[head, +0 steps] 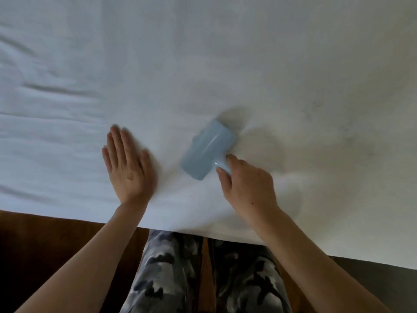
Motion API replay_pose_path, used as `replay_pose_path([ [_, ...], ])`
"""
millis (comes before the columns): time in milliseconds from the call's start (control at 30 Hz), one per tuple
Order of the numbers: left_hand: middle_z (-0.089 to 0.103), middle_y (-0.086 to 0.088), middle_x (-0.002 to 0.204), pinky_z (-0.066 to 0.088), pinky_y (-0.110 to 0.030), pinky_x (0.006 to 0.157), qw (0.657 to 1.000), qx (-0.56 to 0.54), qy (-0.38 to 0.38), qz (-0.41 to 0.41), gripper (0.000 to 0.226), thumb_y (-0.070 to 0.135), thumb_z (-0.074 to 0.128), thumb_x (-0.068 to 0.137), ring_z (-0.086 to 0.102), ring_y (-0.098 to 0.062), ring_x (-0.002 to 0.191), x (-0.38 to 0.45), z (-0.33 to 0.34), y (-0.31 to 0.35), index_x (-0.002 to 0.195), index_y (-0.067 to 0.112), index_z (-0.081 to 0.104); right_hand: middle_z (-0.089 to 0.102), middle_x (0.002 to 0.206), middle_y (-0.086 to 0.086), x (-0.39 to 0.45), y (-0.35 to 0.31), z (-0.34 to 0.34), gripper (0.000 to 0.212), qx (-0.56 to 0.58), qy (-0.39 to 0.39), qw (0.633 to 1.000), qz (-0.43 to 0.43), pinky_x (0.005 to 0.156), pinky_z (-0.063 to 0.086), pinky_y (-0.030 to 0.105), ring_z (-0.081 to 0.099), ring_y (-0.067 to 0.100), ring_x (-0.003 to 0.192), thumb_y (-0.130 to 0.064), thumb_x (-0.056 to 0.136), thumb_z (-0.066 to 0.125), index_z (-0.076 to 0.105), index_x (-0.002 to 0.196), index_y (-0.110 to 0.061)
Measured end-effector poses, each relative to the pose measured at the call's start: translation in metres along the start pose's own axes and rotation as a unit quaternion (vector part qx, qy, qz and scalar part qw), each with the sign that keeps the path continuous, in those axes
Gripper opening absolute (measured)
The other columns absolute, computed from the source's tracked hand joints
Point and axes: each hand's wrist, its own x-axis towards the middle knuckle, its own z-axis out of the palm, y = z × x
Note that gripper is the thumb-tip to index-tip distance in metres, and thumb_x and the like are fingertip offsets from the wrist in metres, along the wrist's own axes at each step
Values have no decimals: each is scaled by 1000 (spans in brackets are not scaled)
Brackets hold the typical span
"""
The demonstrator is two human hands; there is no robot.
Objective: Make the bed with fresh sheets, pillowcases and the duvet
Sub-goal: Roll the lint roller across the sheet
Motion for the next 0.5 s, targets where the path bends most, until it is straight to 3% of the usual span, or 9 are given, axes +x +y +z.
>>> replay_pose_path([
  [67, 13, -15, 159, 3, -40, 121, 1000, 7, -7, 12, 59, 33, 21, 101, 7, -25, 148, -1, -2, -11, 151, 2, 14, 64, 75, 8, 35, -35, -3, 29, 48, 23, 999, -9, 53, 25, 28, 63, 33, 65, -37, 95, 47, 60, 106, -14],
  [167, 15, -14, 159, 3, -41, 121, 1000, 6, 3, 4, 57, 29, 23, 101, 8, -24, 148, -1, 0, -18, 151, 3, 17, 66, 72, 7, 82, -83, -18, 22, 22, 112, 993, -33, 52, 24, 27, 65, 30, 64, -34, 91, 55, 63, 98, -14],
  [300, 14, -12, 159, 3, -41, 121, 1000, -3, 1, -4, 56, 27, 22, 100, 6, -22, 148, -1, 1, -17, 151, 3, 18, 65, 100, 5, 122, -122, -31, 30, 5, 69, 996, -63, 63, 30, 29, 64, 26, 92, -37, 100, 36, 53, 113, -16],
  [500, 14, -11, 159, 4, -40, 121, 1000, -7, -3, -5, 56, 29, 22, 100, 6, -19, 148, -1, -1, -18, 151, 4, 19, 64, 92, 6, 104, -107, -34, 31, -5, 59, 996, -66, 62, 28, 30, 63, 28, 88, -38, 100, 36, 52, 115, -16],
])
